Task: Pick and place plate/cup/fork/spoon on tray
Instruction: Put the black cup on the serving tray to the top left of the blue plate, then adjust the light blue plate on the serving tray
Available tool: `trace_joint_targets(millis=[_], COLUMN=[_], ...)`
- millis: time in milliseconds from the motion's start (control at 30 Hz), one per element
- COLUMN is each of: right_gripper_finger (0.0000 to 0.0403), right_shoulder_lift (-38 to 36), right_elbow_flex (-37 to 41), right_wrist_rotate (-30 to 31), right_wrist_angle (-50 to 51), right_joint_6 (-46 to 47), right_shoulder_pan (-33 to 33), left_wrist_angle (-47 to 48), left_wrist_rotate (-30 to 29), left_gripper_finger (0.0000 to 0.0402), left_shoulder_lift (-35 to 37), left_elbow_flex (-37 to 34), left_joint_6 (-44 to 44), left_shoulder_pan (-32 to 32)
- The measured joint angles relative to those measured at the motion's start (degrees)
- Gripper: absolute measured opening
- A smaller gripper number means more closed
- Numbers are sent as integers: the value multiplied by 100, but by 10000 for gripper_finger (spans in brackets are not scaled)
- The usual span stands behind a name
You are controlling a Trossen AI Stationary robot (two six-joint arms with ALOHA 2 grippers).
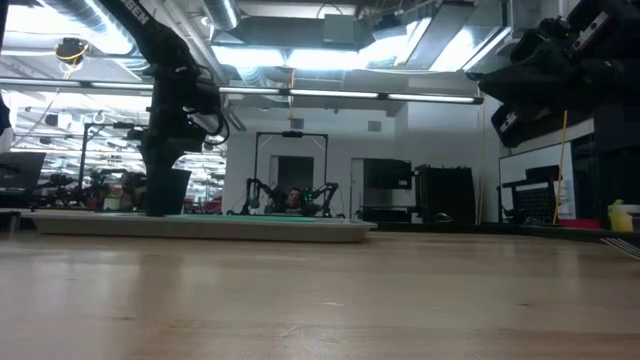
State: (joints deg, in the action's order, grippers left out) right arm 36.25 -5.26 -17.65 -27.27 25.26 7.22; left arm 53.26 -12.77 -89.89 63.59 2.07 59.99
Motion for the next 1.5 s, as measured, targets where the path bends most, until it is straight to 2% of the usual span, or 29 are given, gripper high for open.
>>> trace_joint_targets(millis=[300,467,667,733,833,933,1233,1500], right_gripper_finger=[46,46,46,46,46,46,46,46], right_shoulder_lift=[-1,0,-1,-1,0,-2,-1,-1], right_elbow_flex=[0,0,-2,-2,-2,-2,-2,-2], right_wrist_rotate=[0,0,-25,-26,-26,-31,-39,-45], right_wrist_angle=[1,0,-4,-4,-10,-15,-15,-15], right_joint_6=[0,0,13,3,-43,9,-12,-10], right_shoulder_pan=[0,0,0,-1,0,-1,0,0], left_wrist_angle=[-23,31,284,364,490,521,516,426], left_wrist_rotate=[-124,167,210,418,877,1086,1095,1092], left_gripper_finger=[80,80,80,80,80,80,80,80], left_shoulder_lift=[79,457,952,1179,1499,1845,2648,2769], left_elbow_flex=[2,156,494,510,511,511,511,511], left_joint_6=[9,7,-44,-165,-184,-184,-195,-613], left_shoulder_pan=[1,4,-13,-52,-182,-366,-900,-1445])
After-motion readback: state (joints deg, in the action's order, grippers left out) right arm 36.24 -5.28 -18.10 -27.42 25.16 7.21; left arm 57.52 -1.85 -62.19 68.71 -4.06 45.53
